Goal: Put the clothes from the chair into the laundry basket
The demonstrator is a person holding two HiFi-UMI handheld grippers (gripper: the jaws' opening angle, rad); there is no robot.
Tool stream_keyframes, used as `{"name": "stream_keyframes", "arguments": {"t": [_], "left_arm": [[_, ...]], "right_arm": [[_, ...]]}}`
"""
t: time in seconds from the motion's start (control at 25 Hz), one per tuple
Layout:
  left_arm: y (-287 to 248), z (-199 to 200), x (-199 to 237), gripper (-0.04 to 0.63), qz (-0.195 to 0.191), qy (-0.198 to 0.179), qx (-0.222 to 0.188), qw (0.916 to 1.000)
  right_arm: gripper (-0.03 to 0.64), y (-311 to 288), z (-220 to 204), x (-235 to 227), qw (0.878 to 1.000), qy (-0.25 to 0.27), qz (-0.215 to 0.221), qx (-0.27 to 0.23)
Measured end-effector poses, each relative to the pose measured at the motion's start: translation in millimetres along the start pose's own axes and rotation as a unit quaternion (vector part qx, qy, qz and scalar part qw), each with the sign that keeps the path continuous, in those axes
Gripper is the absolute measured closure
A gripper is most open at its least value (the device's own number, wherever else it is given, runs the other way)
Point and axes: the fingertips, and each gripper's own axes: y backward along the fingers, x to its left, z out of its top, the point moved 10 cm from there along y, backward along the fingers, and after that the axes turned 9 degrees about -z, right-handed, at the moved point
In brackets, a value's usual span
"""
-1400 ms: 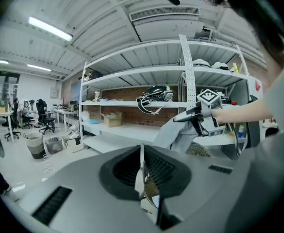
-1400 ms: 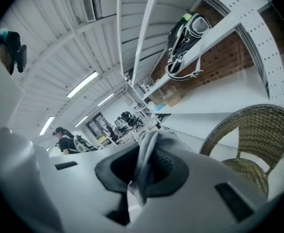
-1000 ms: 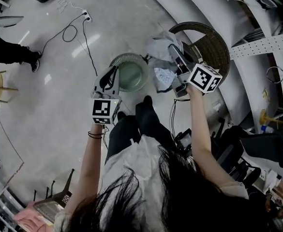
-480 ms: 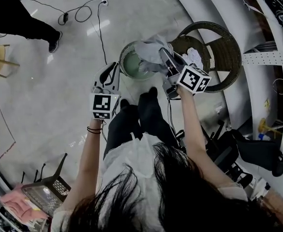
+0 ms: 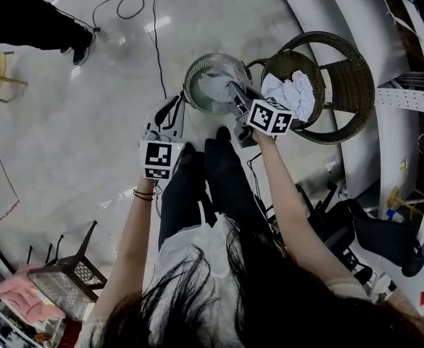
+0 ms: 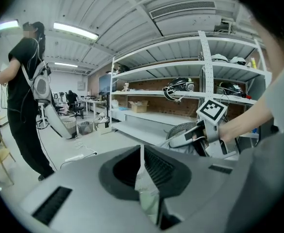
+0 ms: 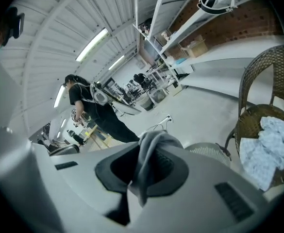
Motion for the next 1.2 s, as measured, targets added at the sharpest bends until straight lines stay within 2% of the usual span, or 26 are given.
{"name": "stream_keyframes", "arguments": {"t": [0.44,0.76,1.12,1.2], "left_arm": [[-53.1,-36.5,18.0,0.575,0.025,0.027,0.019,0.9992],[-90.3,-64.4,28.5,0.575,0.040,0.044,0.037,0.9976],[-119.6,-93.3,39.9,0.575,0.045,0.065,0.057,0.9952],[-124.1,-94.7,41.8,0.575,0.047,0.067,0.058,0.9949]], "right_arm": [[0.574,-92.0,-34.5,-58.7,0.992,0.077,-0.044,0.094],[0.574,-150.8,-62.9,-97.2,0.971,0.163,-0.058,0.167],[0.569,-197.0,-81.6,-124.2,0.946,0.233,-0.078,0.211],[0.493,-204.0,-84.4,-128.9,0.944,0.233,-0.074,0.220]]}}
